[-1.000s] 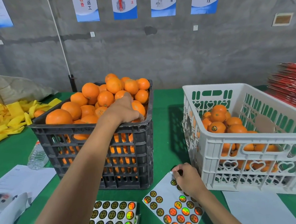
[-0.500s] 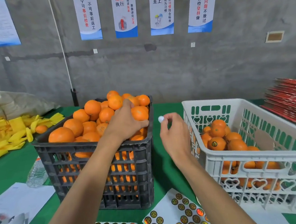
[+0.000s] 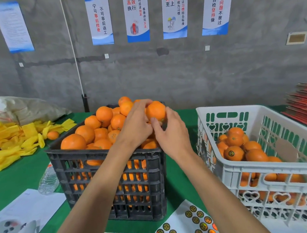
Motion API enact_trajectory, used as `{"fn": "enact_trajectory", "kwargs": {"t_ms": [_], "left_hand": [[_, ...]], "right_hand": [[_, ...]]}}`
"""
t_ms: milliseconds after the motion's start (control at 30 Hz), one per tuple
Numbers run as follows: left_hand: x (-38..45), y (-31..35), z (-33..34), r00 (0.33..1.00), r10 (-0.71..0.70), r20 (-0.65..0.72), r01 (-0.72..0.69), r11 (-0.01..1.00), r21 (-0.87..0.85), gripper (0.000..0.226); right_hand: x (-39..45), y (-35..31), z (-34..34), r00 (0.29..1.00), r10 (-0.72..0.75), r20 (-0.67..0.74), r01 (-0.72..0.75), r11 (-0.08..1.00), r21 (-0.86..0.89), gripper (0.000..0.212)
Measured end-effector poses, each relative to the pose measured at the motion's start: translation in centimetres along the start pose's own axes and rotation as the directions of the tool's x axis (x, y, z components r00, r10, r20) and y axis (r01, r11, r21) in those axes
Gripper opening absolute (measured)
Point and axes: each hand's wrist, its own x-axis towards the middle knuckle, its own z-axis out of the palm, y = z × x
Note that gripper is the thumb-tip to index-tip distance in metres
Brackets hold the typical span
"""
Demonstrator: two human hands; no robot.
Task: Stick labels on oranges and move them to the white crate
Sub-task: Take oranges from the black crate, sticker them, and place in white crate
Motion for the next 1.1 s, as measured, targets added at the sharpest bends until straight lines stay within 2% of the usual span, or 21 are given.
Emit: {"fn": "enact_trajectory", "kwargs": {"t_ms": [33, 67, 100, 133, 167, 200, 233, 267, 333, 367, 400, 433, 467, 500, 567, 700, 833, 900, 1000, 1067, 1100], "left_hand": [[0.1, 0.1, 0.2, 0.998, 0.046, 0.039, -0.044, 0.997, -0.060, 0.061], [0.1, 0.2, 0.4, 0.993, 0.083, 0.085, -0.070, 0.986, -0.149, 0.061], [0.0, 0.4, 0.5, 0.986, 0.112, 0.125, -0.078, 0.964, -0.253, 0.061], [0.0, 0.5, 0.6, 0.980, 0.134, 0.144, -0.078, 0.936, -0.342, 0.061], [0.0, 0.6, 0.6, 0.981, 0.138, 0.139, -0.074, 0.918, -0.390, 0.060], [0.0, 0.5, 0.6, 0.986, 0.118, 0.120, -0.063, 0.920, -0.387, 0.058], [0.1, 0.2, 0.6, 0.992, 0.078, 0.095, -0.042, 0.943, -0.331, 0.053], [0.1, -0.3, 0.5, 0.997, 0.022, 0.077, -0.004, 0.974, -0.226, 0.047], [0.2, -1.3, 0.3, 0.968, -0.170, 0.185, 0.166, 0.985, 0.036, 0.035], [0.2, -1.7, 0.4, 0.896, -0.305, 0.323, 0.266, 0.951, 0.160, 0.034], [0.2, -1.8, 0.6, 0.768, -0.427, 0.477, 0.324, 0.902, 0.286, 0.036], [0.3, -1.7, 0.7, 0.629, -0.497, 0.598, 0.310, 0.866, 0.393, 0.041], [0.6, -1.4, 0.9, 0.522, -0.525, 0.672, 0.256, 0.848, 0.463, 0.046], [0.8, -1.1, 0.9, 0.460, -0.528, 0.714, 0.200, 0.845, 0.497, 0.052], [1.1, -0.6, 1.0, 0.398, -0.526, 0.752, 0.142, 0.845, 0.516, 0.061], [1.3, -0.7, 1.0, 0.364, -0.551, 0.751, 0.098, 0.825, 0.557, 0.070], [1.7, -1.0, 1.4, 0.445, -0.516, 0.732, 0.128, 0.845, 0.519, 0.043], [1.7, -1.2, 1.4, 0.456, -0.522, 0.720, 0.128, 0.840, 0.528, 0.036], [1.4, -1.4, 1.3, 0.451, -0.577, 0.681, 0.125, 0.796, 0.592, 0.047], [1.1, -1.6, 1.1, 0.454, -0.624, 0.636, 0.141, 0.755, 0.640, 0.065], [1.1, -1.6, 1.1, 0.456, -0.638, 0.621, 0.161, 0.745, 0.647, 0.071]], "right_hand": [[0.4, 0.1, -0.1, 0.989, 0.150, 0.009, -0.149, 0.971, 0.190, 0.042], [0.8, 0.2, -0.3, 0.948, 0.315, 0.039, -0.301, 0.854, 0.425, 0.038], [1.3, 0.5, -0.6, 0.880, 0.465, 0.101, -0.410, 0.634, 0.655, 0.033], [1.6, 0.7, -1.0, 0.805, 0.562, 0.191, -0.441, 0.350, 0.826, 0.030], [1.7, 1.1, -1.4, 0.743, 0.610, 0.276, -0.405, 0.083, 0.910, 0.031], [1.7, 1.5, -1.9, 0.699, 0.637, 0.325, -0.345, -0.097, 0.933, 0.036], [1.6, 2.1, -2.2, 0.673, 0.657, 0.339, -0.291, -0.186, 0.938, 0.038], [1.5, 2.6, -2.5, 0.666, 0.670, 0.328, -0.250, -0.214, 0.944, 0.035], [1.3, 3.4, -2.9, 0.669, 0.693, 0.269, -0.193, -0.188, 0.963, 0.025], [1.3, 3.6, -3.1, 0.679, 0.696, 0.236, -0.173, -0.161, 0.972, 0.028], [1.2, 3.8, -3.2, 0.689, 0.694, 0.206, -0.156, -0.135, 0.978, 0.035], [1.0, 4.0, -3.3, 0.704, 0.687, 0.183, -0.152, -0.105, 0.983, 0.041], [0.8, 4.2, -3.3, 0.718, 0.675, 0.170, -0.166, -0.071, 0.984, 0.043], [0.4, 4.3, -3.3, 0.732, 0.661, 0.165, -0.192, -0.032, 0.981, 0.043], [-0.7, 4.9, -2.8, 0.740, 0.650, 0.171, -0.273, 0.059, 0.960, 0.041], [-4.2, 7.0, -1.0, 0.728, 0.650, 0.216, -0.476, 0.253, 0.842, 0.038], [-8.1, 9.0, 0.7, 0.742, 0.601, 0.299, -0.631, 0.473, 0.615, 0.034], [-9.8, 10.0, 0.9, 0.744, 0.583, 0.326, -0.663, 0.584, 0.470, 0.033], [-11.9, 11.2, 0.2, 0.764, 0.521, 0.380, -0.610, 0.776, 0.163, 0.017], [-13.6, 11.8, -0.5, 0.777, 0.465, 0.424, -0.454, 0.881, -0.134, 0.012], [-14.3, 12.0, -0.9, 0.780, 0.440, 0.445, -0.349, 0.896, -0.274, 0.013]]}}
